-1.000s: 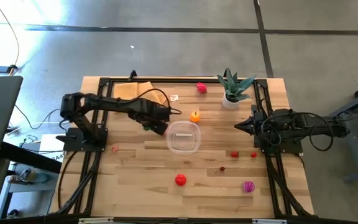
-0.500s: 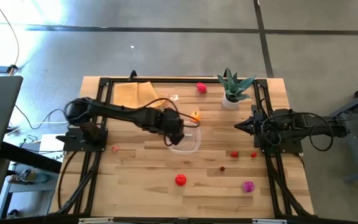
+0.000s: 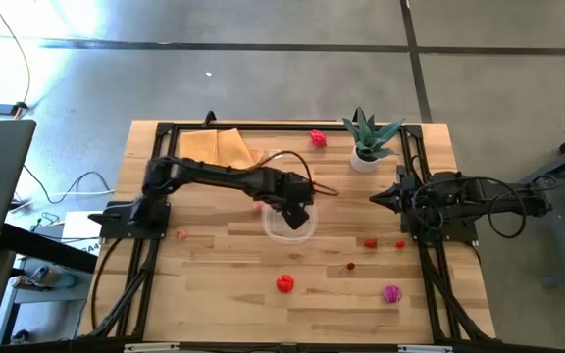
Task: Pick and placing Produce into tupperware
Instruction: Put the green bell pepper into the transparent bin
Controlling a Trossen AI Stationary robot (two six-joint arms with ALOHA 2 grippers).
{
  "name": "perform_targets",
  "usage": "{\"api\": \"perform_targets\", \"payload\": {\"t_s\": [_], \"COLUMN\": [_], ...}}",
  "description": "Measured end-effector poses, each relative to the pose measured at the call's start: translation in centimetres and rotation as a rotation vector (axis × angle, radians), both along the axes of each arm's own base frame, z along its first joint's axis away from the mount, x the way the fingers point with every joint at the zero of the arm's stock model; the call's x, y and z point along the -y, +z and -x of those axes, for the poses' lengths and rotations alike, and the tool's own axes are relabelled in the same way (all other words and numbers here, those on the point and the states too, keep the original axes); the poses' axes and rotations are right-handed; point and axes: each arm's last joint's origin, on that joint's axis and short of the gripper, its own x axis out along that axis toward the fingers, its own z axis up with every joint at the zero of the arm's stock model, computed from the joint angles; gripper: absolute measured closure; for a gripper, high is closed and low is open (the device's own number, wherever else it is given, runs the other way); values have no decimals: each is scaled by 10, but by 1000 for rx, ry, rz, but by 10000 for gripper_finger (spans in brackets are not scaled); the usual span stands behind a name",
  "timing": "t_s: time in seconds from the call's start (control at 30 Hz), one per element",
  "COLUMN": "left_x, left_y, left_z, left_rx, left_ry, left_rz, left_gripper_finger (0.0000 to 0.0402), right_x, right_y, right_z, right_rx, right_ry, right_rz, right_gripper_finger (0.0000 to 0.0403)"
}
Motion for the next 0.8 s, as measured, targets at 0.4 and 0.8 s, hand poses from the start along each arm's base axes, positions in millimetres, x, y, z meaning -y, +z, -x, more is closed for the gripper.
{"api": "perform_targets", "payload": {"t_s": [0.4,0.8], "left_x": [0,1], "left_y": [-28,-49], "left_z": [-11,-14], "left_rx": [-42,-94], "left_ry": [-31,-61], "left_rz": [37,80], "left_gripper_finger": [204,204], "right_x": [0,0], "right_y": [0,0], "right_z": [0,0], "right_rx": [-2,-4], "right_ry": [0,0], "right_rz": [0,0], "right_gripper_finger": [402,402]}}
